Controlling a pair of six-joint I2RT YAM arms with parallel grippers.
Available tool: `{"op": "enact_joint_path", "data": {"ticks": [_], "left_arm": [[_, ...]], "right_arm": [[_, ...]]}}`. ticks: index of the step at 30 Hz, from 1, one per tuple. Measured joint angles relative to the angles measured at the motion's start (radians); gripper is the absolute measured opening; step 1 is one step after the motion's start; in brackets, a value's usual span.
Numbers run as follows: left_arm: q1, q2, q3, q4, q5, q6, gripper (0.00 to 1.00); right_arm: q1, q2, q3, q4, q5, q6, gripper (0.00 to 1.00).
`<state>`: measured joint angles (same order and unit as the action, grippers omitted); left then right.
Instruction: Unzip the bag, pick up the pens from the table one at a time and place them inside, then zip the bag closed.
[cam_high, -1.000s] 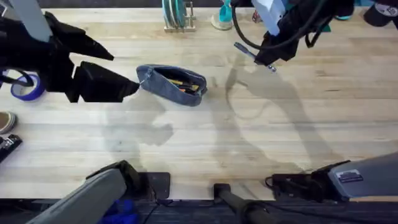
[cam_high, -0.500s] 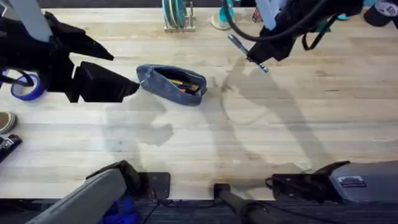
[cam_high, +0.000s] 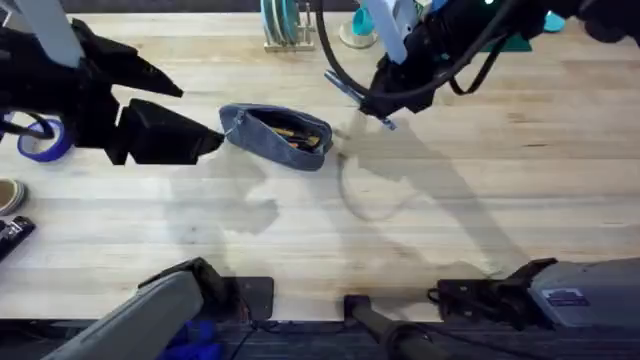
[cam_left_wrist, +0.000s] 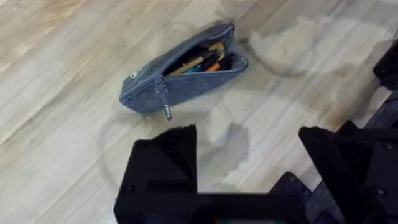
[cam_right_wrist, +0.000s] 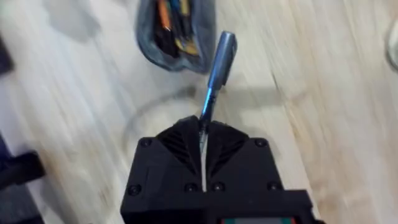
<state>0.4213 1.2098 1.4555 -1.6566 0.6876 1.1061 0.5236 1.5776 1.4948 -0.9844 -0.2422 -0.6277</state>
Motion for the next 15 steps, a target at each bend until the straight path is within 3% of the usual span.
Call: {"op": "enact_joint_path", "data": {"ticks": [8, 15], "left_arm": [[0.0, 0.0, 0.0, 0.0, 0.0, 0.0, 0.995], [0.0, 0.0, 0.0, 0.0, 0.0, 0.0, 0.995]], "right_arm": [[0.0, 0.0, 0.0, 0.025, -0.171, -0.033, 0.031], [0.0, 0.0, 0.0, 0.068, -0.223, -0.061, 0.031]]}}
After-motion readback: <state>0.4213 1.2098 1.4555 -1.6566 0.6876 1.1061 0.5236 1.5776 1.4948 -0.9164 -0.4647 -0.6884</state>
